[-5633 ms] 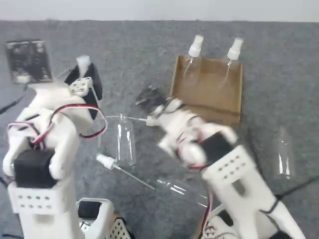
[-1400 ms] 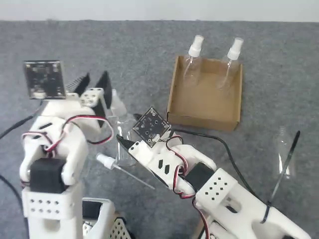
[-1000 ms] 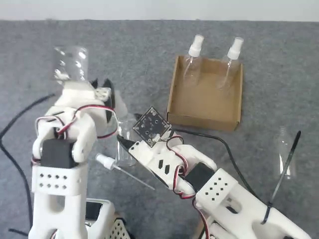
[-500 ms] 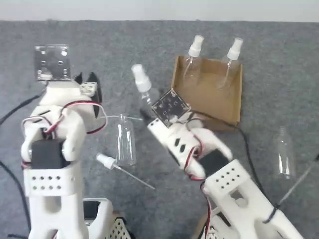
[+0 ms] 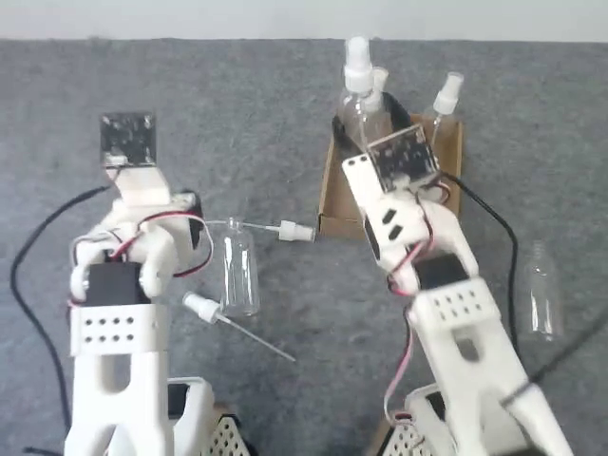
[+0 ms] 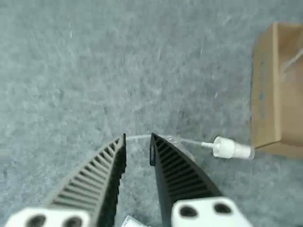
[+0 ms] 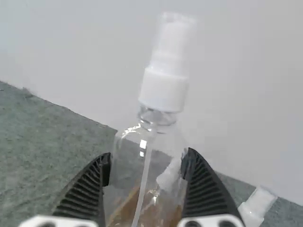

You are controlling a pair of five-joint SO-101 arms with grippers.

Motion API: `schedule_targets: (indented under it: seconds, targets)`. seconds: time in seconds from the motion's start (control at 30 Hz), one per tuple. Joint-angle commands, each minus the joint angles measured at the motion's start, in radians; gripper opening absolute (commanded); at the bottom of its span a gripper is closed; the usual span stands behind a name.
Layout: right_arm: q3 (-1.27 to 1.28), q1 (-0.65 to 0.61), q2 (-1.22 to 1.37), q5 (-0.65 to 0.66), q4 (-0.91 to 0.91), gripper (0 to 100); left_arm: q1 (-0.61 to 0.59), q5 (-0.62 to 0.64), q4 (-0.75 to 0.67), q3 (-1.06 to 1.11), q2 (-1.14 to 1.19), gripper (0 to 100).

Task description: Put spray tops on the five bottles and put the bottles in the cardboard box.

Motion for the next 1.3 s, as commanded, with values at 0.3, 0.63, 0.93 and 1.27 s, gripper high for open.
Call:
schedule_targets:
  seconds: [0.3,0.63,0.93,1.27]
  targets:
    - [-0.203,-0.028,0.282,-0.017,-0.157,0.6,0.123,-0.097,-0.222,0.225,-0.002,7]
    - [-0.204,0.033,0.460,-0.186,-0.274,0.6,0.124,-0.097,-0.261,0.259,-0.002,7]
    - [-0.141,0.036,0.567,-0.184,-0.403,0.6,0.124,-0.095,-0.261,0.260,-0.002,7]
    - [-0.012,0.033,0.576,-0.143,-0.549,0.6,0.124,-0.094,-0.261,0.262,0.000,7]
